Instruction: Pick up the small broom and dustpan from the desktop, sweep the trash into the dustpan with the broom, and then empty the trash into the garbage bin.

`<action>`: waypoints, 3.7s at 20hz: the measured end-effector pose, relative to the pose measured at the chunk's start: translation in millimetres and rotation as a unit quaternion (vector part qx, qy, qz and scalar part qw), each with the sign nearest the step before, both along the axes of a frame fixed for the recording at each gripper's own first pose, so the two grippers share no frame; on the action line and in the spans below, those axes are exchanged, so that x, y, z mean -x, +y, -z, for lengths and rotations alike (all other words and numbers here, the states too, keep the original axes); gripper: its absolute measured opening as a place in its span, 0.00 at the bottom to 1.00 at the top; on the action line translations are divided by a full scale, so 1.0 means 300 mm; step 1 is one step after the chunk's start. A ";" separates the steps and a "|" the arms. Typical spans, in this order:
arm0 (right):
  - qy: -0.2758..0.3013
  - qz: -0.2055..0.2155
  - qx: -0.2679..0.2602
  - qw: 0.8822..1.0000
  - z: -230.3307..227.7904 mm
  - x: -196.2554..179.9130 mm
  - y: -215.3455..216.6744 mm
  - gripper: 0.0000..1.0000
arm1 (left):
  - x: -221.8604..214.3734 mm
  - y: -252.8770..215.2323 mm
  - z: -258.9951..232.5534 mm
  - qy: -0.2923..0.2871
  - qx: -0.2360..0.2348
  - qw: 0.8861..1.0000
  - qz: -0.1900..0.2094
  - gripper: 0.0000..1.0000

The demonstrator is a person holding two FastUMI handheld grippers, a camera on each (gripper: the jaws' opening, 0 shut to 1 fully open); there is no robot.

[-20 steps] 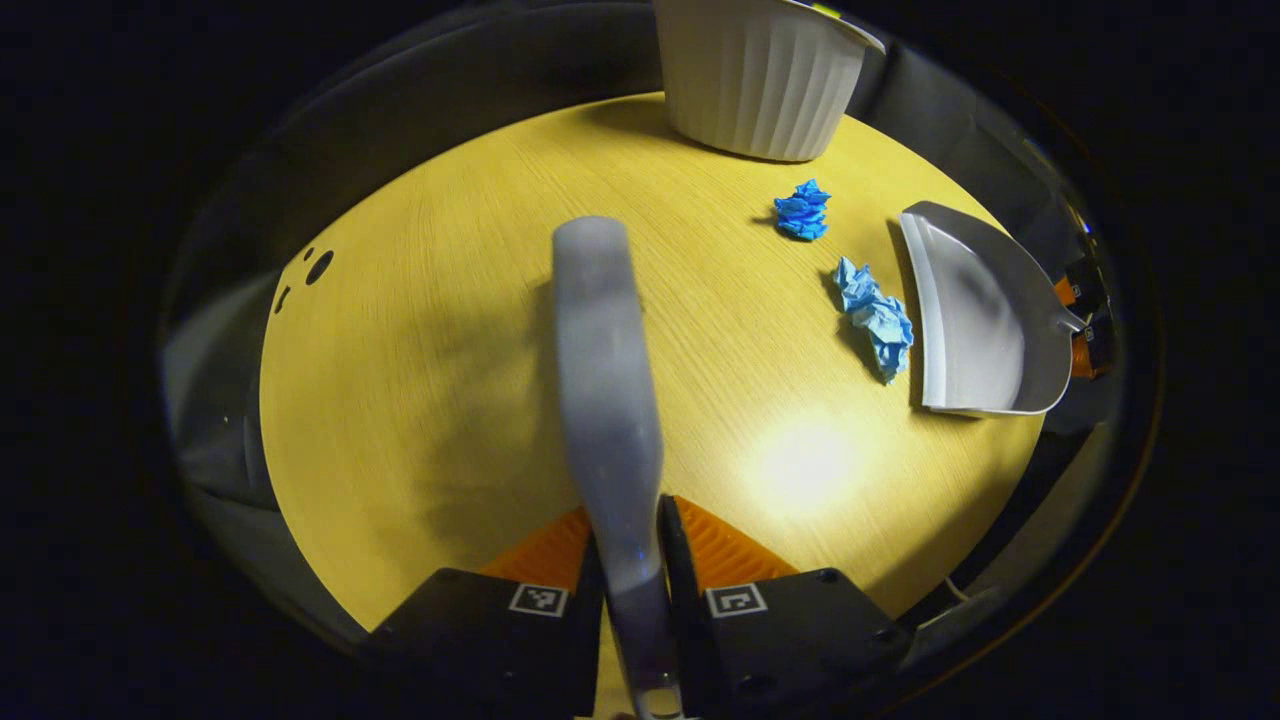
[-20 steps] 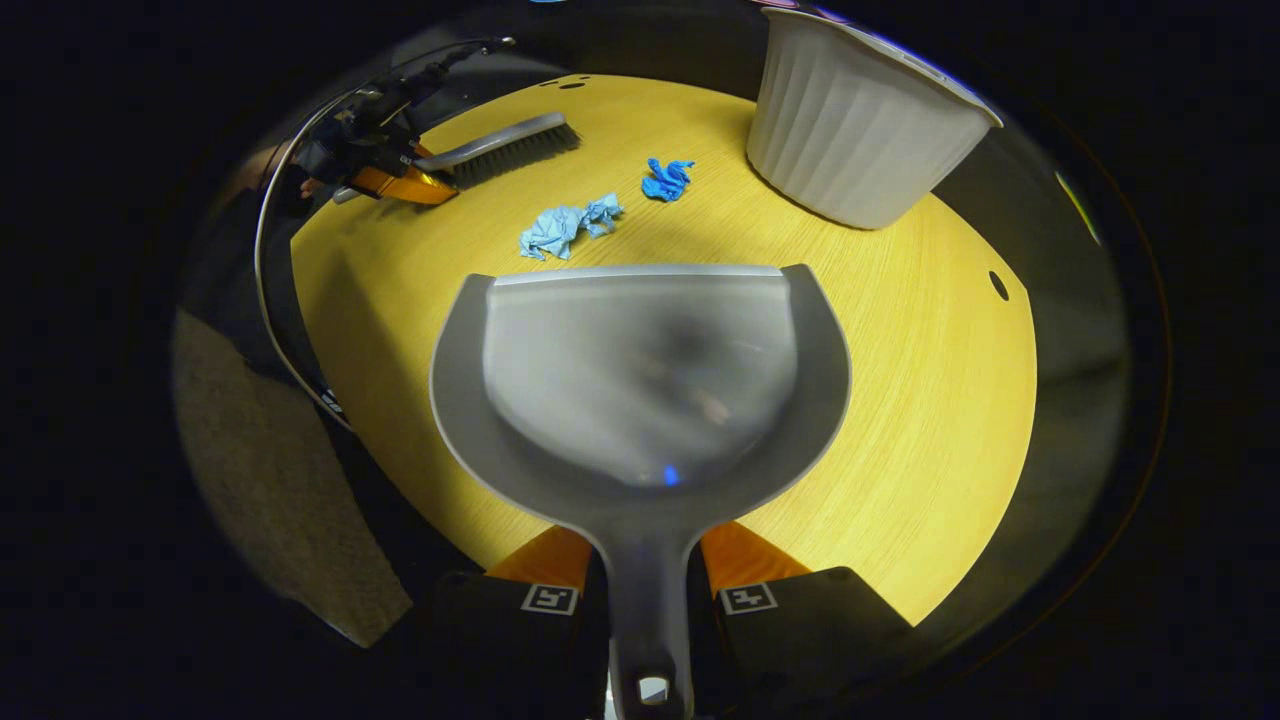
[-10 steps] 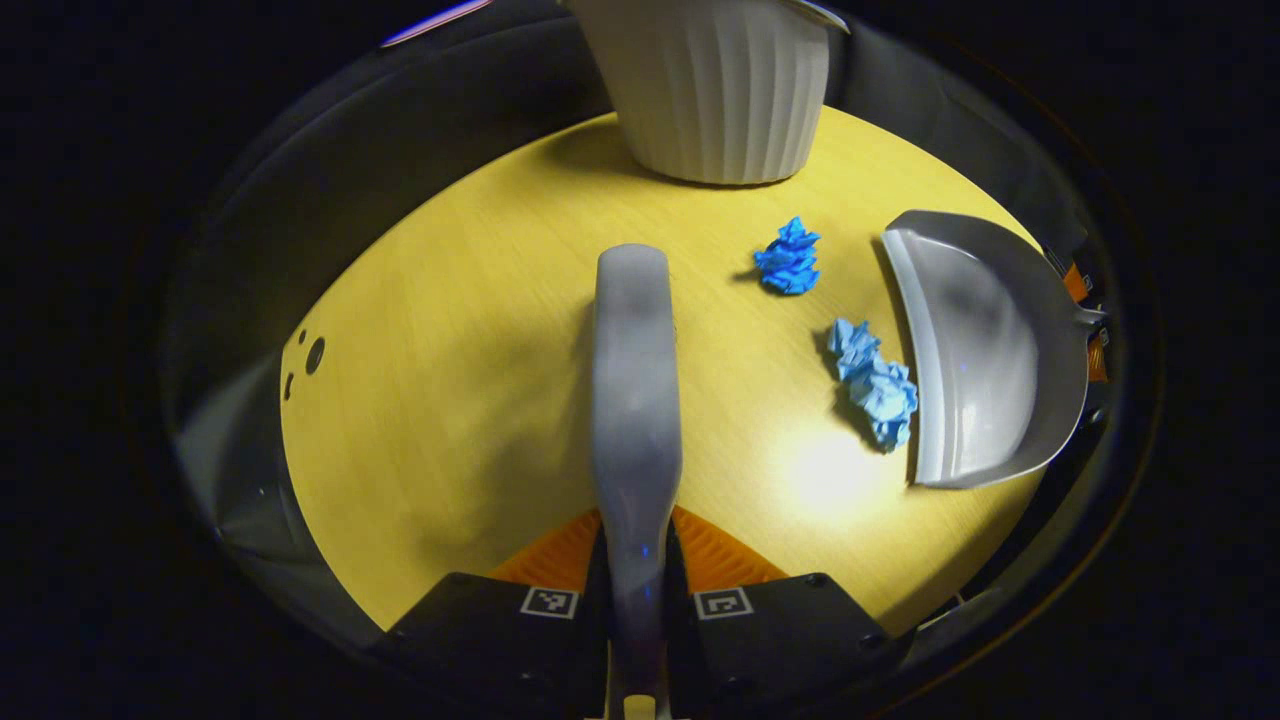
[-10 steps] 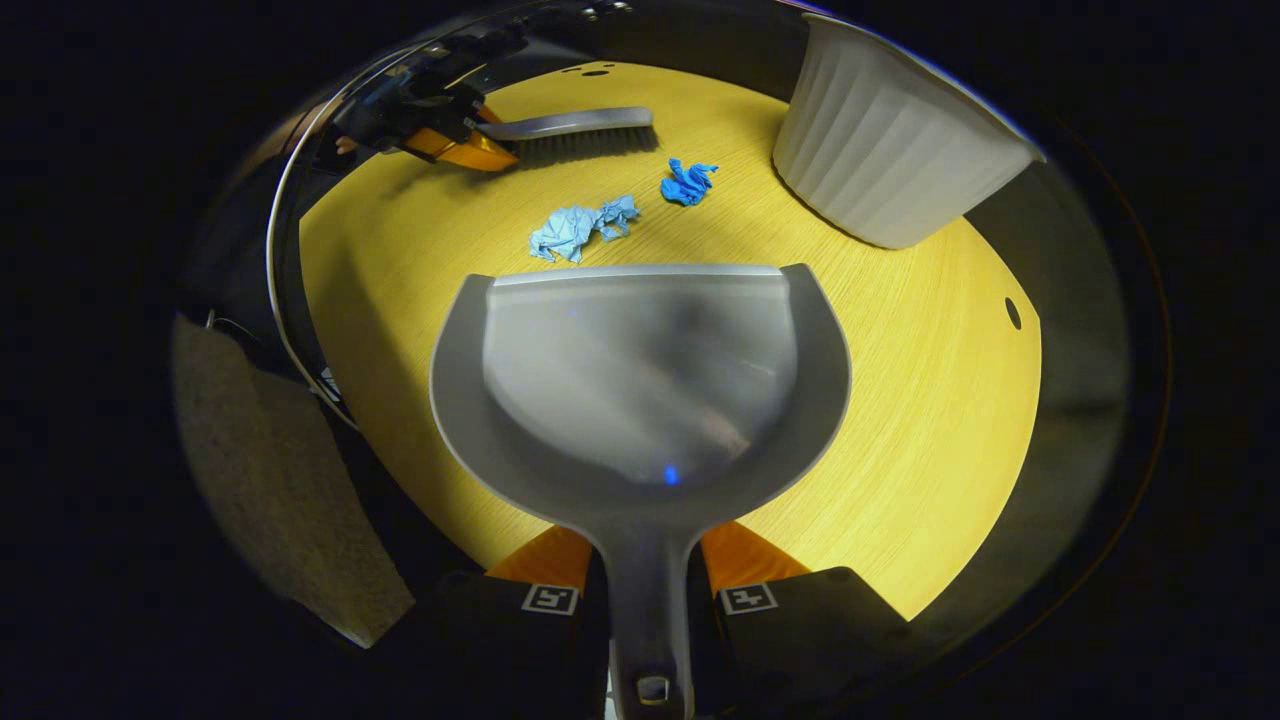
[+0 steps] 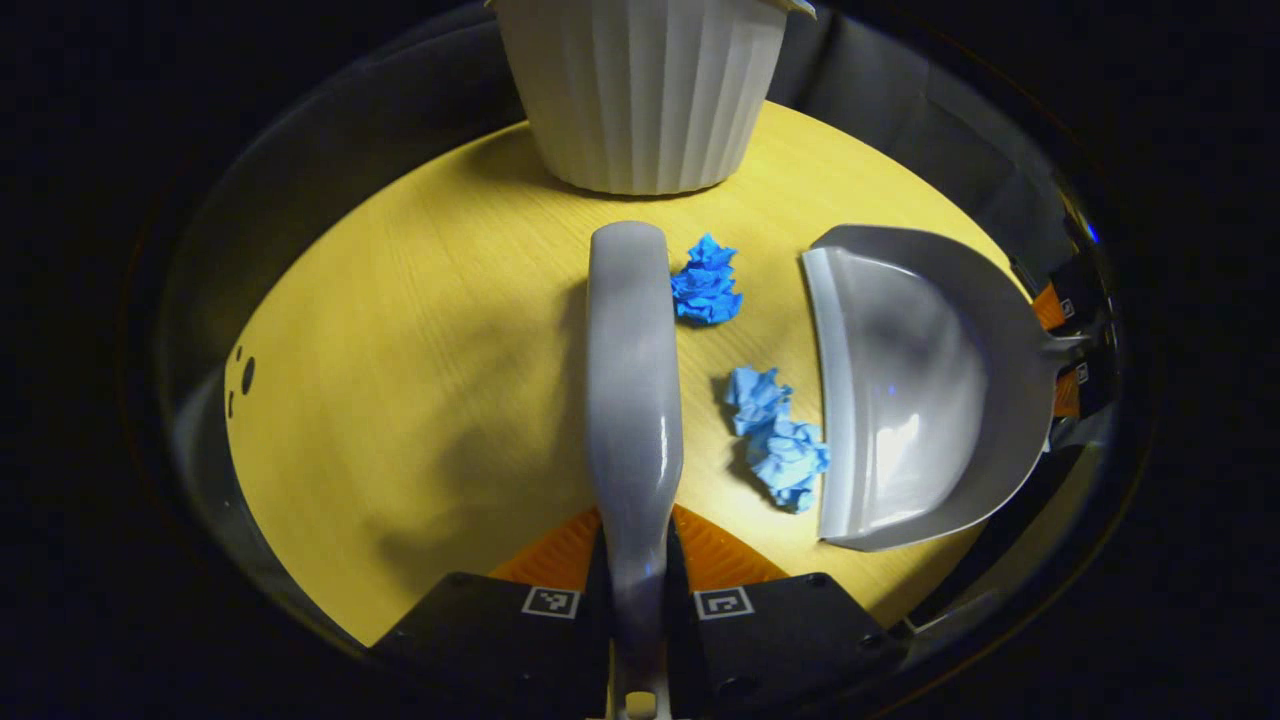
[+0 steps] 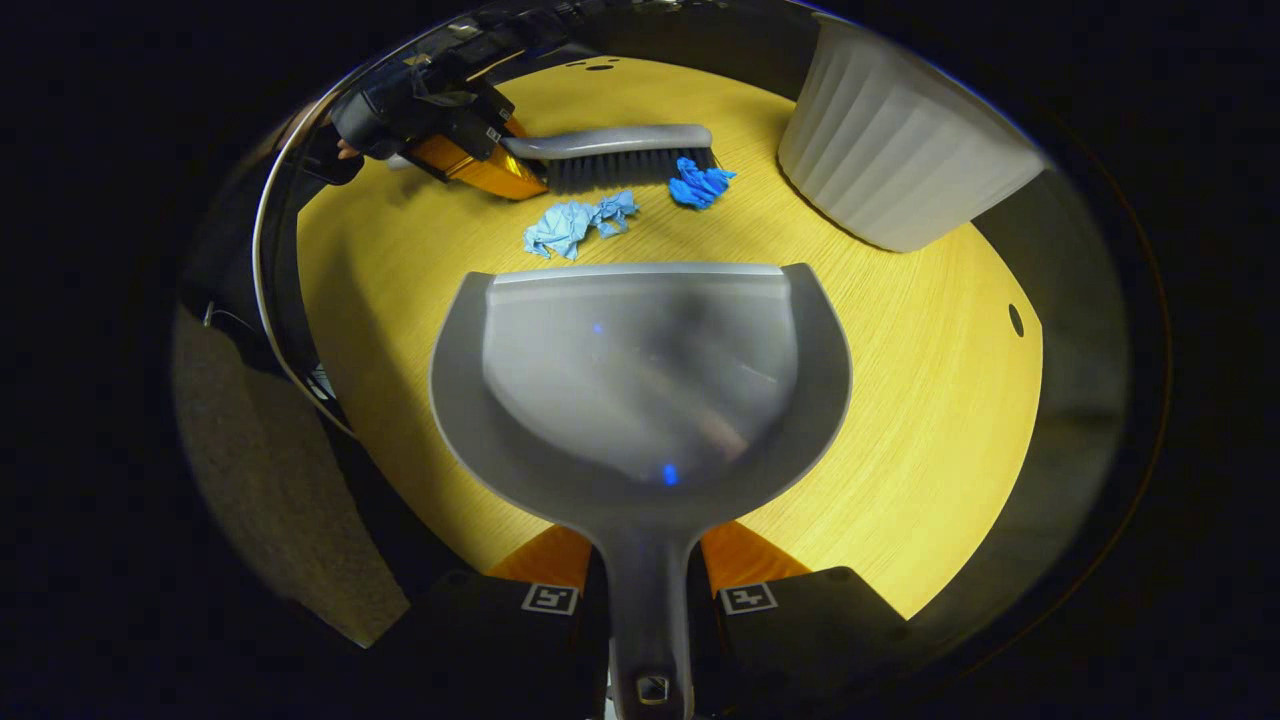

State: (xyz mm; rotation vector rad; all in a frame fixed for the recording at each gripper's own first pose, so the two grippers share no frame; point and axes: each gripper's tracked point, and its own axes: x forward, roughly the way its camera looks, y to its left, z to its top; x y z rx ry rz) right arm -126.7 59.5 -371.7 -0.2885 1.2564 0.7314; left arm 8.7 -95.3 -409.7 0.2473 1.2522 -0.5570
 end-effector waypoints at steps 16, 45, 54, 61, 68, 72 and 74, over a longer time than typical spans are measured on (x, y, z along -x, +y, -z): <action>-0.022 0.036 -0.029 0.999 0.025 0.004 -0.010 0.36 | 0.101 -0.238 -0.092 0.033 0.121 0.992 0.013 0.27; -0.117 0.312 0.097 0.938 -0.210 -0.068 0.032 0.36 | 0.016 0.194 -0.045 -0.048 0.039 0.992 -0.107 0.27; -0.082 0.200 0.164 0.962 -0.255 -0.170 -0.009 0.36 | 0.032 0.221 -0.028 -0.046 0.043 0.991 -0.118 0.27; -0.062 0.068 0.263 0.961 -0.263 -0.247 -0.038 0.36 | 0.030 0.226 -0.023 -0.048 0.045 0.991 -0.116 0.27; -0.059 0.029 0.281 0.957 -0.264 -0.287 -0.019 0.36 | 0.028 0.233 -0.020 -0.047 0.045 0.991 -0.121 0.27; -0.088 0.036 0.278 0.956 -0.273 -0.303 -0.037 0.36 | 0.024 0.224 -0.024 -0.048 0.042 0.990 -0.123 0.28; -0.105 0.061 0.256 0.959 -0.275 -0.295 -0.038 0.36 | 0.026 0.226 -0.026 -0.047 0.041 0.990 -0.126 0.30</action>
